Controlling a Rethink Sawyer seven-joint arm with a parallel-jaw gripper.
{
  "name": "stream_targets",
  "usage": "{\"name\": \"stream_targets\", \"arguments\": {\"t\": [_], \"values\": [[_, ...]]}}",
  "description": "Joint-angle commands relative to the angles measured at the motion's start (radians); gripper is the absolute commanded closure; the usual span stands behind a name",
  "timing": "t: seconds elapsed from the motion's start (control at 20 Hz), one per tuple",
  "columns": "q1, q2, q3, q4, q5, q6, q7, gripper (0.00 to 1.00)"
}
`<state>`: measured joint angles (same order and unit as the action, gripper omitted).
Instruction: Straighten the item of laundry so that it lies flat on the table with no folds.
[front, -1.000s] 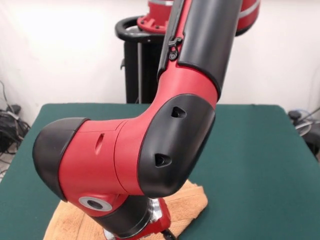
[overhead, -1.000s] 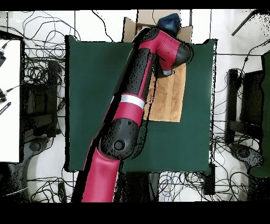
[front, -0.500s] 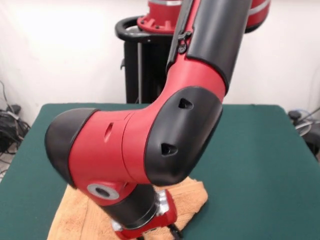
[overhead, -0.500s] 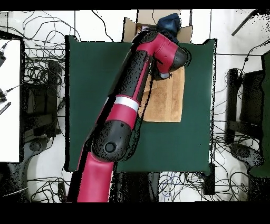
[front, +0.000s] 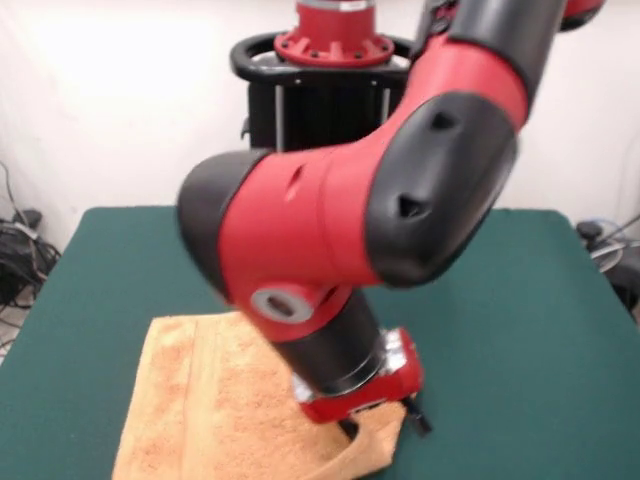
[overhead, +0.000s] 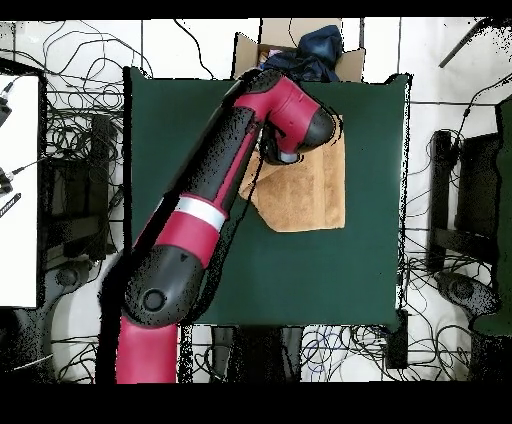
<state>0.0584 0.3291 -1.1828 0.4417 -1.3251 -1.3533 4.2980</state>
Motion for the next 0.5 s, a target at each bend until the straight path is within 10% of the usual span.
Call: {"name": "stream_targets", "arguments": {"t": [0.05,0.5], "values": [[0.1,-0.07,0.108,0.143,0.067,-0.027,0.149,0.0],[0.133,-0.039,0.088,0.087,0.064,0.053,0.256,0.0]]}}
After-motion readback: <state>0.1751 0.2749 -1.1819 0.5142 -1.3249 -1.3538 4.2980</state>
